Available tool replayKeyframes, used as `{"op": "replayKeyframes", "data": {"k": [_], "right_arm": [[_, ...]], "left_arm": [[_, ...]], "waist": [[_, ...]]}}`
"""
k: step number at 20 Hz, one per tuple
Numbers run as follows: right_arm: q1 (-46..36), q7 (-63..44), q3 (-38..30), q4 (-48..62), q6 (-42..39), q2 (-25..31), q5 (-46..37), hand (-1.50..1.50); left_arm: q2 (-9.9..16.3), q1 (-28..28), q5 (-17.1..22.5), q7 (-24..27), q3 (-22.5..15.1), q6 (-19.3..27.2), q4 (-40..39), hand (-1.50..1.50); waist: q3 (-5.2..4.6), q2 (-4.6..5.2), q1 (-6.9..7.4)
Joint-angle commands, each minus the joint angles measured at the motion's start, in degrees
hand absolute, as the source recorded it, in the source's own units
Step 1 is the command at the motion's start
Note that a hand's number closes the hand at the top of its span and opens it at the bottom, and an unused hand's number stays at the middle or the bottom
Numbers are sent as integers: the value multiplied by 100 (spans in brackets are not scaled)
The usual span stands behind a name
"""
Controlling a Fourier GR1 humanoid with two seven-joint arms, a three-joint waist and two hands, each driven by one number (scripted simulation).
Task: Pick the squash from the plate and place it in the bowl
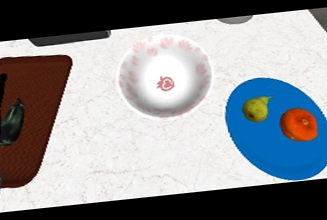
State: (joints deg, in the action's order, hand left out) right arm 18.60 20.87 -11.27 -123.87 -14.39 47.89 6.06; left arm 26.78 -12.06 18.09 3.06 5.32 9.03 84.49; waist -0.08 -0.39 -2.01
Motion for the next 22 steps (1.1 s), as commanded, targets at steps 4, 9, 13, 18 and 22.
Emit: {"op": "replayKeyframes", "data": {"k": [4,9,13,18,22], "right_arm": [[249,-780,-1313,10,-1236,1600,-4,-150],[468,-588,-1654,165,-2076,2009,-506,-150],[253,-676,-1425,245,-2448,1896,-837,-150],[313,-323,-1239,212,-2615,1056,-1906,-150],[-322,-270,-869,800,-2825,1003,-2159,-150]], "left_arm": [[-216,150,-141,204,-95,79,62,0],[-13,22,-7,-61,13,-171,106,0],[-282,-65,-315,-161,-203,124,291,0],[-230,55,-208,-180,71,-138,348,0],[-485,170,-409,82,5,-116,287,0]], "waist": [[-11,20,55],[5,19,118],[9,36,208],[11,29,186],[9,41,233]]}}
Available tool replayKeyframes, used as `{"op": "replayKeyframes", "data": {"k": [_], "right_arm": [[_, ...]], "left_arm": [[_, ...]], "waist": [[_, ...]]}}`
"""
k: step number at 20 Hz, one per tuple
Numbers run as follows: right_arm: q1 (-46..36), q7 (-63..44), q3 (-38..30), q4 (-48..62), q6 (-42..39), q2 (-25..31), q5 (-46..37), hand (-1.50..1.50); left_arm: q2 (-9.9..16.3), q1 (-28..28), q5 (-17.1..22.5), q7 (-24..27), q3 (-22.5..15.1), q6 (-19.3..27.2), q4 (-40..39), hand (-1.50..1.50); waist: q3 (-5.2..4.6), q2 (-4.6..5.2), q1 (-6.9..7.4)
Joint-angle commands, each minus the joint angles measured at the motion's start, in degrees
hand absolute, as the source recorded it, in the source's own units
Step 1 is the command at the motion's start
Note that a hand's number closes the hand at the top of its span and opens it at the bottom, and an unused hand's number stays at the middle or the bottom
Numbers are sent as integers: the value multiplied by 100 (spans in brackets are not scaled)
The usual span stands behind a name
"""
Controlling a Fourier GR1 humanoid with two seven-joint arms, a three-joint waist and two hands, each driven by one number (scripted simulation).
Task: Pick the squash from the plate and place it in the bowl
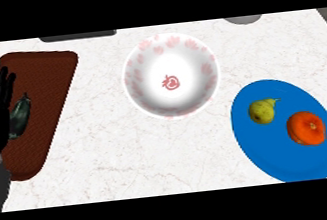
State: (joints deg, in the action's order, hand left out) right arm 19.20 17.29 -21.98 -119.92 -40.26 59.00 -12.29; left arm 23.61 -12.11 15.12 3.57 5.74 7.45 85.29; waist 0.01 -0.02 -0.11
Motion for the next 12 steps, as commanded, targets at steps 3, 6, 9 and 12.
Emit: {"op": "replayKeyframes", "data": {"k": [3,6,9,12], "right_arm": [[-296,-161,805,31,116,-708,-985,-150],[-1054,-113,1042,746,-246,-699,-1023,-150],[-1177,37,1086,1087,-145,-908,-1459,-150],[-1229,-187,1380,1014,-17,-1365,-1863,-150]], "left_arm": [[114,-286,32,-343,225,-115,4,0],[-188,-77,-205,-113,46,-66,75,0],[-230,-303,-254,-467,57,60,199,0],[-310,-63,-337,-240,80,-69,240,0]], "waist": [[1,0,15],[-1,8,50],[1,7,32],[-1,1,18]]}}
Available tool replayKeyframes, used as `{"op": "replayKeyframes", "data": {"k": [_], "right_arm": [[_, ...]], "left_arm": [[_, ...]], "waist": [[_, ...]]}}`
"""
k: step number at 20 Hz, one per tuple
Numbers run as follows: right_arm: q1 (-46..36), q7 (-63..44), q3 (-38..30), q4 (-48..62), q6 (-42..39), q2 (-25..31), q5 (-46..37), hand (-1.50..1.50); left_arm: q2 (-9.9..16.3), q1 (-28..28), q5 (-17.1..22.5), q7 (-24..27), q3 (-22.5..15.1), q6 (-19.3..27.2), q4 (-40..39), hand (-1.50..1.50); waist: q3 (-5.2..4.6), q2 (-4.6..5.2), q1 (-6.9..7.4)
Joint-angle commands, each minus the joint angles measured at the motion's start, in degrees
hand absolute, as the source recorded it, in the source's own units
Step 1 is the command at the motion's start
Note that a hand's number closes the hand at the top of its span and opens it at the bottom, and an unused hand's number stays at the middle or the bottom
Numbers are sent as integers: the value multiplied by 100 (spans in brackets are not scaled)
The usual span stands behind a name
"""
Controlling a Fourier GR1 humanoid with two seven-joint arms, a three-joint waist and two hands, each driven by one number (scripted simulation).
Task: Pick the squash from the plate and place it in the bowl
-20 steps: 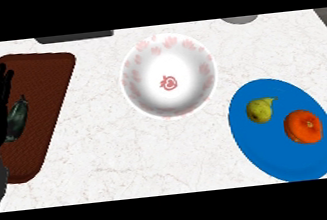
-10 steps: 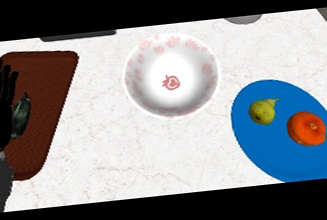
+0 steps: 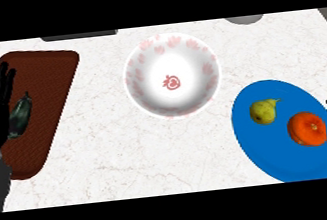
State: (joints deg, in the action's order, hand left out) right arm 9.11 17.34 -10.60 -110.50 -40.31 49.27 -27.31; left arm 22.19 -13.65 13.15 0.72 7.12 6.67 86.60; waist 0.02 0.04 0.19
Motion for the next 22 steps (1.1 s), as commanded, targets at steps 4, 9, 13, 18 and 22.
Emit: {"op": "replayKeyframes", "data": {"k": [4,9,13,18,22], "right_arm": [[-481,451,744,969,637,-615,-1160,-150],[-909,899,485,1407,362,-617,-1140,-150],[-626,1049,743,1311,834,-1031,-1498,-150],[-787,1049,932,1557,843,-1207,-1955,-150],[-589,1192,970,1721,1115,-1308,-2282,-150]], "left_arm": [[-51,90,-71,228,140,-289,-284,0],[173,-163,142,95,542,-578,-327,0],[-275,-116,-313,456,253,-272,-563,0],[-280,30,-332,343,366,-383,-422,0],[-193,-79,-302,-85,415,-400,-68,0]], "waist": [[0,9,10],[-2,0,-6],[-3,-2,-51],[-2,-3,-27],[-1,-8,-33]]}}
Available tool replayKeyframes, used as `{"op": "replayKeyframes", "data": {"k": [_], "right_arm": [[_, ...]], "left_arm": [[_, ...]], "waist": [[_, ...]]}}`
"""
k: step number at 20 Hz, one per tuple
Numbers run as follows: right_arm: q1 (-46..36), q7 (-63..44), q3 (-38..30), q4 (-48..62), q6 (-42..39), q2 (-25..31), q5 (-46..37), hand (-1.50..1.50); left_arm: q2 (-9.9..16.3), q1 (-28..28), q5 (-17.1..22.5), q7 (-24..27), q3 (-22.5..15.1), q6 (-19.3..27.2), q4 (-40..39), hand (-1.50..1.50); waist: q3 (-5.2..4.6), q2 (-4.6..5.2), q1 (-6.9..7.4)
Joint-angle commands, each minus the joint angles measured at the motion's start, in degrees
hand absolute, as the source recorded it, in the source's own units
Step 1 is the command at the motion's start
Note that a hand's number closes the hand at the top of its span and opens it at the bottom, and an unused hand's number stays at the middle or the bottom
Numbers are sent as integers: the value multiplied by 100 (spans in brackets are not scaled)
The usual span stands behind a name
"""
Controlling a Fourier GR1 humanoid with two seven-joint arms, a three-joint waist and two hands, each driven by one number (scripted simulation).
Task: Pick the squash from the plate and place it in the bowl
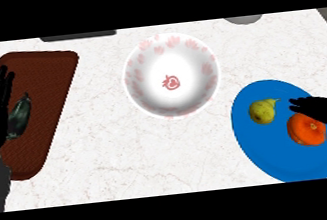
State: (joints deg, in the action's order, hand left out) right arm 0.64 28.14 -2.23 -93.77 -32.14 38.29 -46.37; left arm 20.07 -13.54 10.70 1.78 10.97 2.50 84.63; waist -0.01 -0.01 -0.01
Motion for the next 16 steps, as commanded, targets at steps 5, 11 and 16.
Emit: {"op": "replayKeyframes", "data": {"k": [5,11,16], "right_arm": [[-542,186,185,779,89,-423,-541,-150],[-608,-29,206,1193,264,-640,-962,-150],[-552,308,47,1595,526,-555,-1198,-150]], "left_arm": [[-38,-199,-116,-276,98,17,124,0],[-205,53,-202,-84,69,-75,143,0],[-180,-94,-162,-75,236,-158,-33,0]], "waist": [[2,4,19],[2,3,22],[2,4,1]]}}
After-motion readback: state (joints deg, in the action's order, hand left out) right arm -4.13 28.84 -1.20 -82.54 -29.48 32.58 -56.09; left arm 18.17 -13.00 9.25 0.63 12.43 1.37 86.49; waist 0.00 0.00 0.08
